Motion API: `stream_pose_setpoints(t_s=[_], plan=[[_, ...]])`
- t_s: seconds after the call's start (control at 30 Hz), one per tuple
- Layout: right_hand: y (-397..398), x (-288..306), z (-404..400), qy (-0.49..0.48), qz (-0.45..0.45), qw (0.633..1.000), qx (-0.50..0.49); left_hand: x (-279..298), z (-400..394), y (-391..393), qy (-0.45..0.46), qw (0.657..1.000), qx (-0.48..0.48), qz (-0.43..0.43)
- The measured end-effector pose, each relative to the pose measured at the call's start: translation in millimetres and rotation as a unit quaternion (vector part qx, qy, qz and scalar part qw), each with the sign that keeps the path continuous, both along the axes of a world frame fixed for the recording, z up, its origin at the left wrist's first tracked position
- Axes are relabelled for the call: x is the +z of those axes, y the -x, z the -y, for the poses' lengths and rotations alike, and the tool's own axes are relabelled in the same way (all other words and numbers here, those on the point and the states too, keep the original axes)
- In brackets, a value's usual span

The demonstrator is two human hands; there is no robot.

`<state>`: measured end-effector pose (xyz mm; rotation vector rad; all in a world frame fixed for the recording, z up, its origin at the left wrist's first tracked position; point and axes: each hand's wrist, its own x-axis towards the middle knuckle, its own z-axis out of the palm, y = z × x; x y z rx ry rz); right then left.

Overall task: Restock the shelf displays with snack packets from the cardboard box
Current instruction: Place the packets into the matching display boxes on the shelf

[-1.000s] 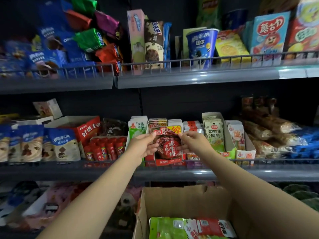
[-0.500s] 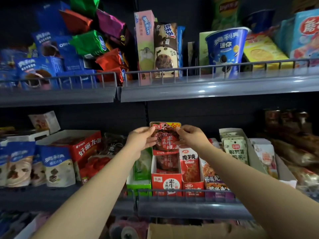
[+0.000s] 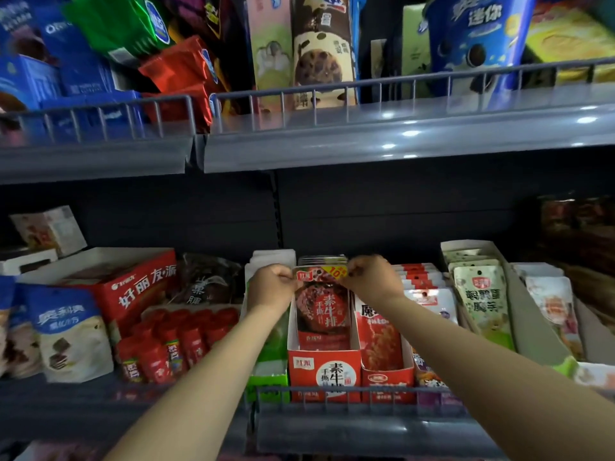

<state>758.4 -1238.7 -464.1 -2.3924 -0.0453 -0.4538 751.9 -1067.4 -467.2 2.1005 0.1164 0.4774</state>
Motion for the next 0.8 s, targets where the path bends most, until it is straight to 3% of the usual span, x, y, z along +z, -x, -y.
stream_pose_setpoints(t_s=[0.3, 0.4, 0.8], plan=[[-13, -11, -9, 0.100, 0.033, 0.992, -0.072, -6, 3, -5, -0.109, 0.994, 0.014, 0.022], [-13, -9, -12, 0.111, 0.030, 0.990, -0.083, -7, 6, -5, -0.100, 0.995, 0.018, 0.024], [43, -5, -2, -0.002, 0.090, 0.996, -0.004, 3, 17, 53, -0.046, 0.998, -0.021, 0.036]])
